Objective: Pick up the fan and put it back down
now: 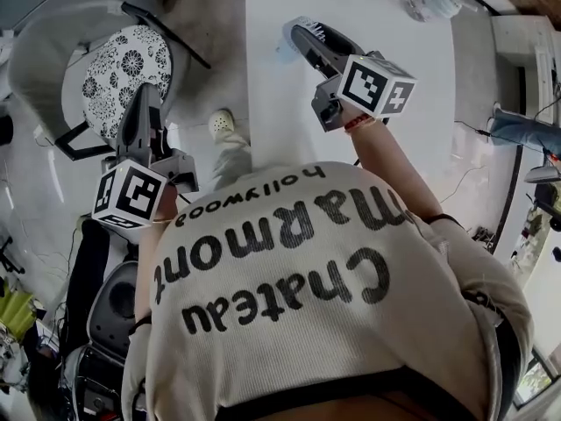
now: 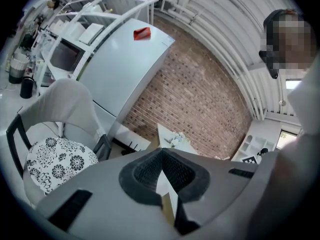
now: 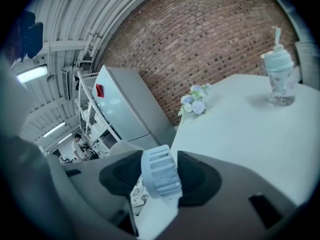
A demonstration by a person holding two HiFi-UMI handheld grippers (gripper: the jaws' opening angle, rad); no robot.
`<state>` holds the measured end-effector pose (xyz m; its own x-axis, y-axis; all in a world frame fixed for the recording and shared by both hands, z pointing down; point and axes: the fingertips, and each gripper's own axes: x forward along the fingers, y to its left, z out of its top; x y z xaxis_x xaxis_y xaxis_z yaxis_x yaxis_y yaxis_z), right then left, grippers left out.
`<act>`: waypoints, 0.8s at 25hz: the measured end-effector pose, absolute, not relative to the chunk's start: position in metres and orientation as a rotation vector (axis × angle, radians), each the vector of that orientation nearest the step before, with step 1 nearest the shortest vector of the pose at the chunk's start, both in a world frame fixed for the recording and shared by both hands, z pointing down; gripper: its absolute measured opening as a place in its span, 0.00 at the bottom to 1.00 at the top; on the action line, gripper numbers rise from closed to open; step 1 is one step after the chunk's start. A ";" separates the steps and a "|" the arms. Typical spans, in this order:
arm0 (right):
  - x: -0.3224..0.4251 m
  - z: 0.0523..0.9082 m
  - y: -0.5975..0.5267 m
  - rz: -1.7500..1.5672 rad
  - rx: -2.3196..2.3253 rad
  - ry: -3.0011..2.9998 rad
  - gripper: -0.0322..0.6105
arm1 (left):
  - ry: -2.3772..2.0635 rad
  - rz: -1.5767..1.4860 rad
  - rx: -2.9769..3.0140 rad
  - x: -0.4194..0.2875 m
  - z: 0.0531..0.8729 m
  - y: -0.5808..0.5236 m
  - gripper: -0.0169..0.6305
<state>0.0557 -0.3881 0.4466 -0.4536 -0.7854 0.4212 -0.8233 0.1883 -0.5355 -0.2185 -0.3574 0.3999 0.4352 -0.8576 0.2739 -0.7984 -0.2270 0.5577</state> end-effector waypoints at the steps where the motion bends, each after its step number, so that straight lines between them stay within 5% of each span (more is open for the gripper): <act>1: 0.055 0.447 -0.390 1.128 1.621 -2.379 0.39 | -1.383 -0.119 2.050 -0.220 0.402 -0.359 0.03; 20: 0.031 0.444 -0.387 0.884 1.519 -2.390 0.39 | -1.366 -0.128 2.053 -0.222 0.405 -0.364 0.03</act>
